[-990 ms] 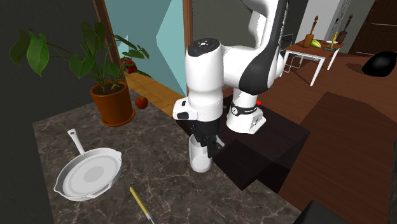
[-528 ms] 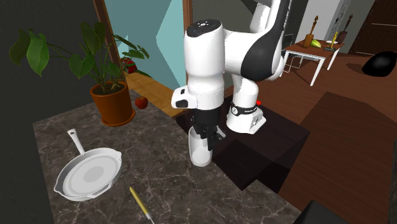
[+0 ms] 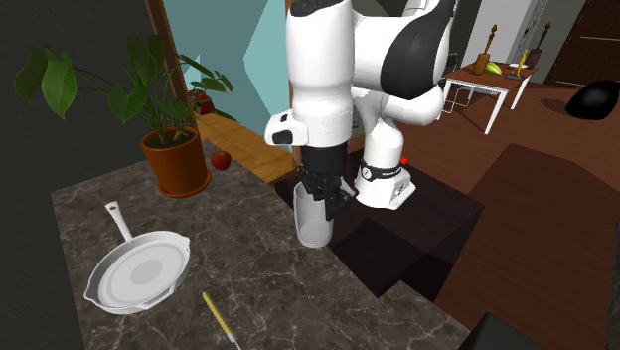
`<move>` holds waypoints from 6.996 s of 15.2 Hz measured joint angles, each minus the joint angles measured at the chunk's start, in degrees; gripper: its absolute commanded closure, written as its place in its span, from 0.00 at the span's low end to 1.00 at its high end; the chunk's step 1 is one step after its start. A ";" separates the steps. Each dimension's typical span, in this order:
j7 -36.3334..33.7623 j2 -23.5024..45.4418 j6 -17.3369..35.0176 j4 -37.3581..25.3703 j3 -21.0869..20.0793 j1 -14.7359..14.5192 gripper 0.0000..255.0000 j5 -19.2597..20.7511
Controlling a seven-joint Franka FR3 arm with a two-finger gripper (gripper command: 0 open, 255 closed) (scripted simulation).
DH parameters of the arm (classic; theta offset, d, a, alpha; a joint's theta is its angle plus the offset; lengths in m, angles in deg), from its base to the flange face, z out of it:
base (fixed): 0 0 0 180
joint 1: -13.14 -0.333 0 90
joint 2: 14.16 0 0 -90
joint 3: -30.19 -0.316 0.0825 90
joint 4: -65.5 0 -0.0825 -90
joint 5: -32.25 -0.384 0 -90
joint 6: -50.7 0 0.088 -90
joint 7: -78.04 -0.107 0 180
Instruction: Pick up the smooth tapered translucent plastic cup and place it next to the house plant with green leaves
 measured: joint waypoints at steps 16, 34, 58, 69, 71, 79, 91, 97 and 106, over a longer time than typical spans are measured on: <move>-0.28 -5.82 -14.45 -8.65 1.49 0.13 1.00 0.82; -0.78 -6.76 -28.62 -21.86 2.81 0.60 1.00 1.90; -1.88 -2.08 -46.41 -44.32 3.75 1.20 1.00 2.99; -2.75 2.71 -54.87 -57.57 3.73 1.45 1.00 3.42; -3.11 3.61 -56.54 -60.16 3.59 1.44 1.00 3.43; -3.97 8.81 -63.55 -72.34 3.33 1.58 1.00 3.87; 9.24 11.33 -67.32 -78.02 11.72 5.22 1.00 7.75; 19.77 14.12 -67.37 -80.78 18.17 8.17 1.00 10.29; 26.70 13.96 -62.76 -76.15 22.23 10.44 1.00 11.83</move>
